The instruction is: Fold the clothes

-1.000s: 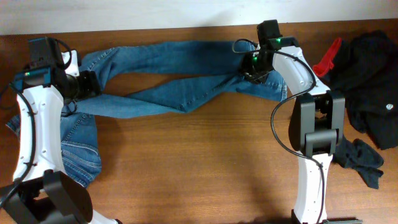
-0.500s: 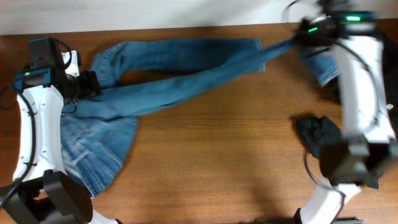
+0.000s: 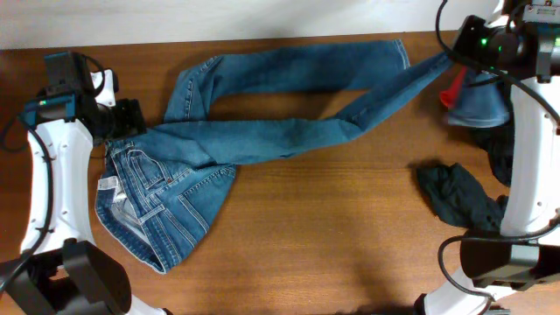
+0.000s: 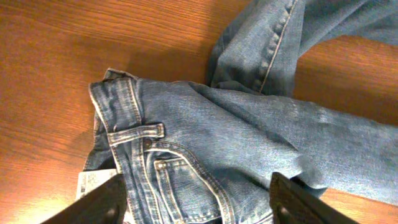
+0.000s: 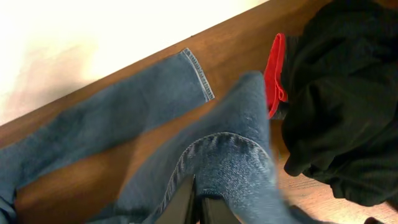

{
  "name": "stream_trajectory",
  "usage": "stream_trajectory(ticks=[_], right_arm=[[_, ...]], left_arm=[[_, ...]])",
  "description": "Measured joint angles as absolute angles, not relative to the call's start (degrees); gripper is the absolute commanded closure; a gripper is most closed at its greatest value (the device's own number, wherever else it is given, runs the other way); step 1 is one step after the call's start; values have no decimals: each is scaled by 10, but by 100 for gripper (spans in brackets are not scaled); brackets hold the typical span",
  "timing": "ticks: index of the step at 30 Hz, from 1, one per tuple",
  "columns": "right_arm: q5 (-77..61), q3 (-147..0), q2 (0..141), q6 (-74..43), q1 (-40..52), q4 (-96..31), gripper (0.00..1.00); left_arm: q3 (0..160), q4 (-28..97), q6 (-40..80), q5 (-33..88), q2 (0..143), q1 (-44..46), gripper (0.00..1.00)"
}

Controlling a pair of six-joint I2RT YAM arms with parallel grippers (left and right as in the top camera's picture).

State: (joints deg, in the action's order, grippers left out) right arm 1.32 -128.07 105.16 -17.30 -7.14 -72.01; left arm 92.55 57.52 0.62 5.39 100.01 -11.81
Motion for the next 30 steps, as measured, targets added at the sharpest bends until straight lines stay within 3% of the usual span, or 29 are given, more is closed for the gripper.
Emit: stream_trajectory(ticks=[10,18,22,23,24,25,28,30], right_arm=[[115,-1281,1052,-169,-69,-732,96],[111,-1280,1052,-169,-35,-868,96],[108,-1279,1052,-170,-1,-849,87],[106,-1279,1054,-168,6,-818,83],[106,-1279,1058,-167,8,-795,64],[105,-1280,1065,-166,8,-767,40],[105,-1282,1108,-165,-1,-748,13],[105,-1282,1143,-164,-9,-753,8]], left_arm=[[926,588,0,54,1000,-116,23],[926,592,0,54,1000,-114,23],[926,587,-1,54,1000,-114,23],[926,585,0,54,1000,-114,23],[926,583,-1,53,1000,-114,23],[926,584,-1,53,1000,-114,23],[926,583,-1,54,1000,-114,22],[926,583,-1,53,1000,-114,22]])
